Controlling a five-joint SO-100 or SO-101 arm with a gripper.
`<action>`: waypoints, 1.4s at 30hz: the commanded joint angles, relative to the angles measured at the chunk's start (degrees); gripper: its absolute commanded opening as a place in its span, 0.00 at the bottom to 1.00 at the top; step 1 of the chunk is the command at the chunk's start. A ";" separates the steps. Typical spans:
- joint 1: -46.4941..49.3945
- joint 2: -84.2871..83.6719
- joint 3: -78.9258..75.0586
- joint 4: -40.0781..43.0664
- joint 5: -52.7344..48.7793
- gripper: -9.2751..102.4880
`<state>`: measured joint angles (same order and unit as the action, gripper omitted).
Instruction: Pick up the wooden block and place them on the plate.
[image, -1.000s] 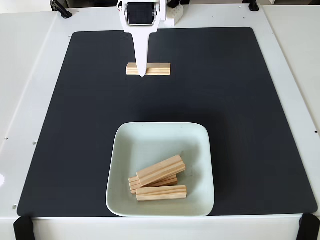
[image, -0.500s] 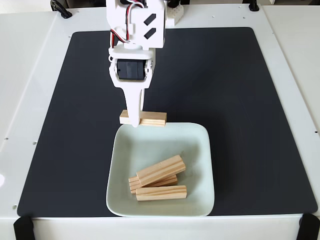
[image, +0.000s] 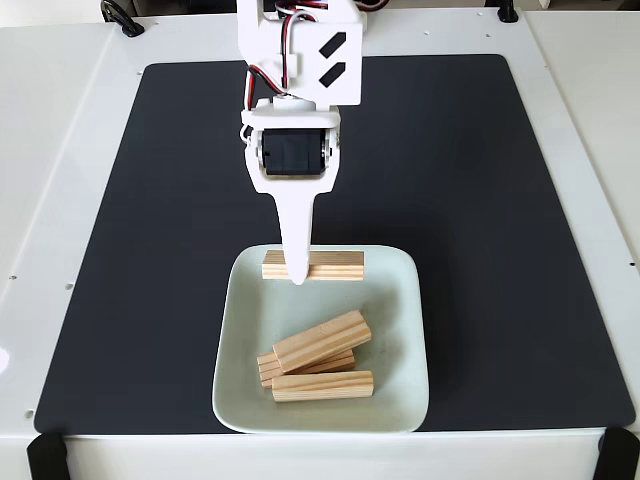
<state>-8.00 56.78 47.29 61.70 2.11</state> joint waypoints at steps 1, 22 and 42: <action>-0.26 0.70 -2.90 0.53 0.53 0.10; 1.67 21.45 18.98 -0.09 0.53 0.37; -1.32 101.43 110.13 -38.32 -0.26 0.08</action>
<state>-8.17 145.02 145.72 29.27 2.02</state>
